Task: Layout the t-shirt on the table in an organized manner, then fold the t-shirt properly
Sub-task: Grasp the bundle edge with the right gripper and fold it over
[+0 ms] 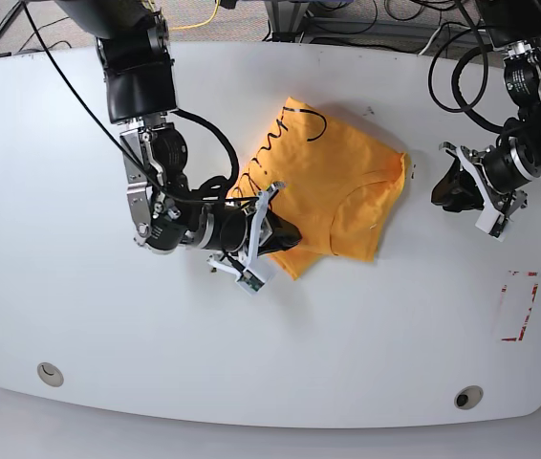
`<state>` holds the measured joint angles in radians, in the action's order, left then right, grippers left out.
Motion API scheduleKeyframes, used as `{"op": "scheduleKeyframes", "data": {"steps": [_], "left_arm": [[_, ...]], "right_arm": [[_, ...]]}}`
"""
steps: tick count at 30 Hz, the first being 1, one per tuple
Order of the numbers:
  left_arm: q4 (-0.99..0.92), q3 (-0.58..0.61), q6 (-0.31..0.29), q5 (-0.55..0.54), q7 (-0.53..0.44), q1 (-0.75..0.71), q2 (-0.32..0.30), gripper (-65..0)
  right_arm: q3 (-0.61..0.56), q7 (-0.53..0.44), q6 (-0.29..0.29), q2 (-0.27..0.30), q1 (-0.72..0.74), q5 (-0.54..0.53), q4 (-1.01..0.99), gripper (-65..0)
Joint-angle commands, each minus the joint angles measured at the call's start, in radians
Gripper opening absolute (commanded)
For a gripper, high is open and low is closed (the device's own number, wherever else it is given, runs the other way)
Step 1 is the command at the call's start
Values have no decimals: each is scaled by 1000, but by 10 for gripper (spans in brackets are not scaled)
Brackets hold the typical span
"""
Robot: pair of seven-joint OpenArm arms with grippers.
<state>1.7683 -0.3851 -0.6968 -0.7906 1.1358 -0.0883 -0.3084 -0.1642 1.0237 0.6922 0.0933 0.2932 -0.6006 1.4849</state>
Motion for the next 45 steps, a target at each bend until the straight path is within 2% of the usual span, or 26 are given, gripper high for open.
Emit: {"op": "scheduleKeyframes", "data": {"steps": [1,4,11,13,16,22,29,34,35,39,41,45], "left_arm": [[20,-4,-1,-20,-21,11,-15,-525],[20,4,-1,-20,-21,11,-15,-525],[20,51,-1,-20,-21,11,-18,-525],[20,51,-1,-20,-21,11,-18,-525],[20,51,-1,-20,-21,11,-16,-525],[20,51,-1,-20,-21,11,-16,-525],[20,51,-1,-20,-21,11,-16,-525],[20,51,-1,-20,-21,11,-16,-525],[20,51,-1,-20,-21,11,-16,-525],[20,51,-1,-20,-21,11,-16,-525],[20,51,-1,-20,-21,11,-16,-525],[20,51,-1,-20,-21,11,-16,-525]], "right_arm": [[15,-19,6,1,22,-14,13,-621],[19,-23,6,1,19,-8,12,-537],[27,-35,6,6,19,-6,10,-217],[33,-53,6,6,19,-6,-10,-160],[38,-76,6,6,25,-6,-63,-132],[38,-130,6,7,28,-6,-169,-133],[35,-135,6,0,22,-12,-198,-155],[15,-135,6,-22,19,-14,-200,-306],[1,-135,6,-23,19,-14,-201,-368],[-36,-135,6,-27,21,-14,-203,-530],[-44,-135,6,-28,21,-14,-203,-563],[-45,-135,6,-28,19,-14,-200,-571]]}}
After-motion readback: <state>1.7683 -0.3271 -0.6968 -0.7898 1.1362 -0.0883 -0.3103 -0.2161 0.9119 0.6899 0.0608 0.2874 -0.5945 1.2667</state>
